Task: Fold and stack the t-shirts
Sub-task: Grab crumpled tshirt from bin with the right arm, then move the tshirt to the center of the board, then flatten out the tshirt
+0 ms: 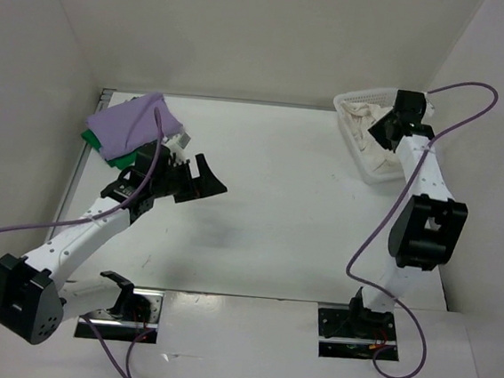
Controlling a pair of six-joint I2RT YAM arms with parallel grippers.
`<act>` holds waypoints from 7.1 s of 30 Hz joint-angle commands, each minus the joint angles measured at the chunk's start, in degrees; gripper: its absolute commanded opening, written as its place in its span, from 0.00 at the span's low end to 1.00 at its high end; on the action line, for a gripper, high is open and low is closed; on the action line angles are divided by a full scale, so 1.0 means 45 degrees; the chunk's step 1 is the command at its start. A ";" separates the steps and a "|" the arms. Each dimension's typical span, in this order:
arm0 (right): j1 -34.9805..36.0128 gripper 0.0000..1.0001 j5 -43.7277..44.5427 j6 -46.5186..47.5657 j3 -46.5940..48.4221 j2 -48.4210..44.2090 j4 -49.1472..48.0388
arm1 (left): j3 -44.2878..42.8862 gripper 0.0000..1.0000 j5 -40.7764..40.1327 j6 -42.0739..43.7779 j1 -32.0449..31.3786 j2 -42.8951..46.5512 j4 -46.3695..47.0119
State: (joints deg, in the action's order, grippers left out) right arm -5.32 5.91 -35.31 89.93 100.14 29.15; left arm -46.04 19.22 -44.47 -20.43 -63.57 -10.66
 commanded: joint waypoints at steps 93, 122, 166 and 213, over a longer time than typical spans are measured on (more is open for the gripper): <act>0.3424 0.01 -0.7835 -0.7205 0.1218 -0.6626 -0.4403 | -0.1993 1.00 0.0515 -0.1095 0.2897 0.0338 -0.1029; 0.6082 0.16 -0.2876 -0.2933 -1.0686 -0.9109 0.0615 | 0.0347 1.00 -0.1788 0.1114 -0.1767 -0.0074 -0.3570; 0.7314 0.46 -0.3091 -0.3696 -1.1840 -0.8387 -0.0871 | 0.1954 0.03 -0.2731 -0.4669 -0.2395 0.2426 -0.2646; 1.0616 0.00 -0.1061 -0.3991 -0.5853 -0.8698 0.3280 | -0.6829 0.00 -0.0772 -0.1507 0.1258 0.0924 -0.2922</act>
State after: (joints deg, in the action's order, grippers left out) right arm 42.02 -2.09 -56.80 51.79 66.28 36.80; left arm -67.53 15.68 -53.71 -15.42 -60.73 -26.63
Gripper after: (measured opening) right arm 0.010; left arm 0.011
